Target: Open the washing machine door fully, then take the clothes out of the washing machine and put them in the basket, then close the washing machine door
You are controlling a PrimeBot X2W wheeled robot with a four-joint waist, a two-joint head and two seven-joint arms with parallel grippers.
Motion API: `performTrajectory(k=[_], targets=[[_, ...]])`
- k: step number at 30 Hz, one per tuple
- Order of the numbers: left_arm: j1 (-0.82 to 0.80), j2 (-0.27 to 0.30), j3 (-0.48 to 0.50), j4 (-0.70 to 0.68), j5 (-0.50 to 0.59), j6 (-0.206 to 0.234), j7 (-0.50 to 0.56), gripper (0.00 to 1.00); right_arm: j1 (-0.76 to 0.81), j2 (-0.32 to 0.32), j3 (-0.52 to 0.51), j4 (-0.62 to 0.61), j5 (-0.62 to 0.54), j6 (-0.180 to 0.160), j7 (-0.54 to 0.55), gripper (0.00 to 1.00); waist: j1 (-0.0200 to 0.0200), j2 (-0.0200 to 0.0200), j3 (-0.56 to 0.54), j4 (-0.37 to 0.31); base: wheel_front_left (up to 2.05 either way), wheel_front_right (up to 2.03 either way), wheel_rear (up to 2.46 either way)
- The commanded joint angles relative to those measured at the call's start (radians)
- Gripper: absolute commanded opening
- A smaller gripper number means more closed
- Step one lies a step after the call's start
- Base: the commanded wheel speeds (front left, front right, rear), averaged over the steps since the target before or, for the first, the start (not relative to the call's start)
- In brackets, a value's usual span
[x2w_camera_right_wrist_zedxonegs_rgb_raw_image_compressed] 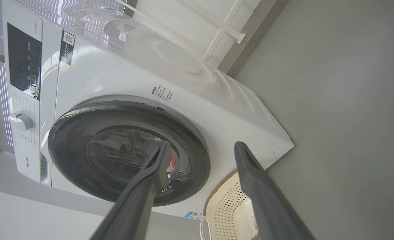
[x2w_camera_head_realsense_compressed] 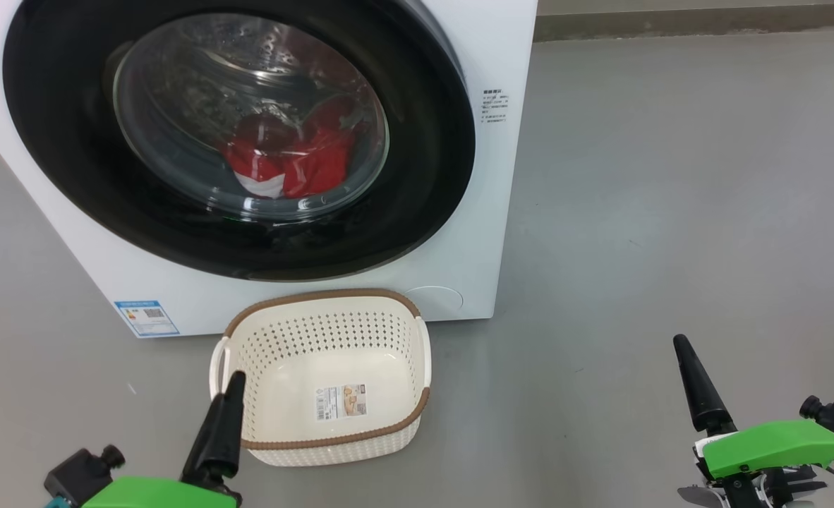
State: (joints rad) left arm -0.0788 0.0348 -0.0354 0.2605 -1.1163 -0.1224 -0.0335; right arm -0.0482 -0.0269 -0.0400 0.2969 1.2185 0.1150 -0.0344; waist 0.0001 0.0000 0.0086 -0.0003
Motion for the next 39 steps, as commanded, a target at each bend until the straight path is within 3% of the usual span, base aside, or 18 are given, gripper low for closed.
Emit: performTrajectory(k=[1,20,39], targets=[[-0.045,0.007,0.01,-0.035,0.027,-0.003,-0.011,1.0,-0.046,-0.011,0.015,-0.031,-0.024,0.007,-0.01,1.0,-0.0001,0.0,0.0,0.0,0.0,0.0,0.0],[-0.06,0.009,-0.02,-0.072,0.339,0.047,-0.07,1.0,-0.067,-0.015,0.046,-0.057,-0.285,0.01,-0.068,1.0,-0.0001,0.0,0.008,-0.004,0.0,0.0,0.0],[-0.078,0.011,-0.039,-0.062,0.564,0.094,-0.122,1.0,-0.093,-0.018,0.066,-0.061,-0.5,0.012,-0.121,1.0,-0.0001,0.0,0.014,-0.006,0.0,0.0,0.0]])
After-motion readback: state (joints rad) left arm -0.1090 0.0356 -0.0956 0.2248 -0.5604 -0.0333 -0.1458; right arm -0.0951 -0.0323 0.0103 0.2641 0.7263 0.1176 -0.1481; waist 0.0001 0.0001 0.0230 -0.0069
